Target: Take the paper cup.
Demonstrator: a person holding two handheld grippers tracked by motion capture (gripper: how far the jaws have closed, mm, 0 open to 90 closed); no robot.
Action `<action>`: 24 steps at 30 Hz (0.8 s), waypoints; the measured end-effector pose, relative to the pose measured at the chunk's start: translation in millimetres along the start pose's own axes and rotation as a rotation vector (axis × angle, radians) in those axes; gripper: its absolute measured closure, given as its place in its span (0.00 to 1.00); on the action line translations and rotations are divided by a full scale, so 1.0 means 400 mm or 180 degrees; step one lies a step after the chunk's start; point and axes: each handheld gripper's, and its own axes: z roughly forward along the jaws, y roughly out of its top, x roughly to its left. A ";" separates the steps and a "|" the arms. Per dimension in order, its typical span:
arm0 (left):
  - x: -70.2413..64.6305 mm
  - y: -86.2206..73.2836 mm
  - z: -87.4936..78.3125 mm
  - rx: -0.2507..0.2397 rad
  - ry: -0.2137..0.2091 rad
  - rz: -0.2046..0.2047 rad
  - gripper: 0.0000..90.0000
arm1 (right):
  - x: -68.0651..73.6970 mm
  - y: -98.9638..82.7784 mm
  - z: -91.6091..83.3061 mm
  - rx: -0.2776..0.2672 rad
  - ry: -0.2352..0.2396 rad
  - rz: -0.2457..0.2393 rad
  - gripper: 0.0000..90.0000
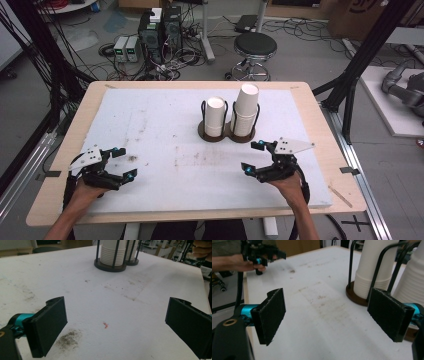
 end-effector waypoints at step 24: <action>0.000 0.001 0.003 0.0023 0.0008 -0.0029 0.04 | -0.065 0.272 -0.126 0.0126 -0.0426 -0.0195 0.17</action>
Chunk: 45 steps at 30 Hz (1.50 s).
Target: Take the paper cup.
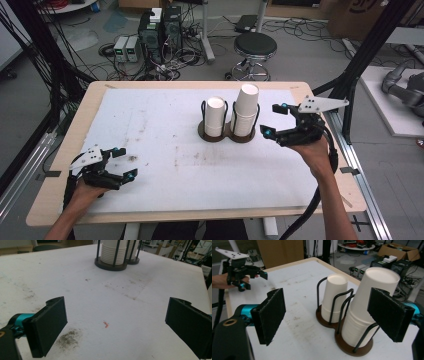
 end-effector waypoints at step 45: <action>-0.003 0.003 0.007 0.0095 0.0022 0.0040 0.04 | -0.158 0.260 0.194 0.1620 -0.0469 0.0240 0.17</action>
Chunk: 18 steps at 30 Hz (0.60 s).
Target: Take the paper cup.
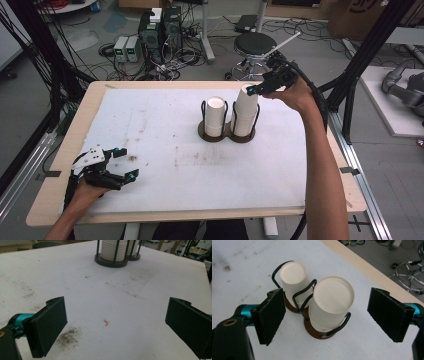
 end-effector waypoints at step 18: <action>-0.002 0.001 0.002 0.0031 0.0005 0.0041 0.04 | -0.003 0.034 0.092 0.0492 -0.0166 0.0168 0.17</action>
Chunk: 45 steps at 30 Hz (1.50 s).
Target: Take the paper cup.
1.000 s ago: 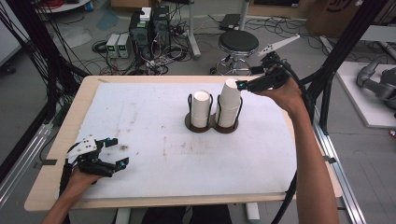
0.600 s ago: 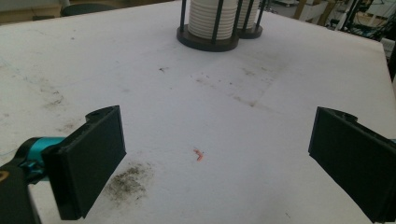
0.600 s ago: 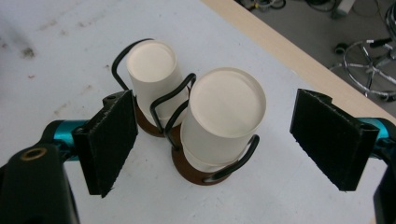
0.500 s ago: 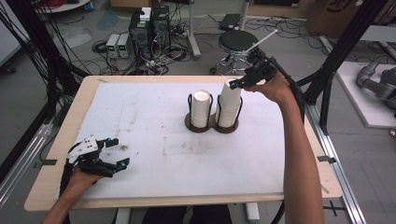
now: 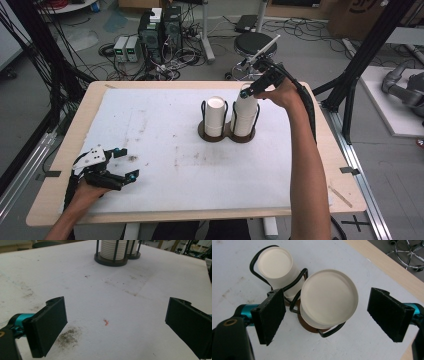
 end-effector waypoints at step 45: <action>-0.007 0.001 0.005 0.0050 0.0029 0.0067 0.04 | 0.009 0.021 0.029 0.0254 -0.0077 0.0074 0.41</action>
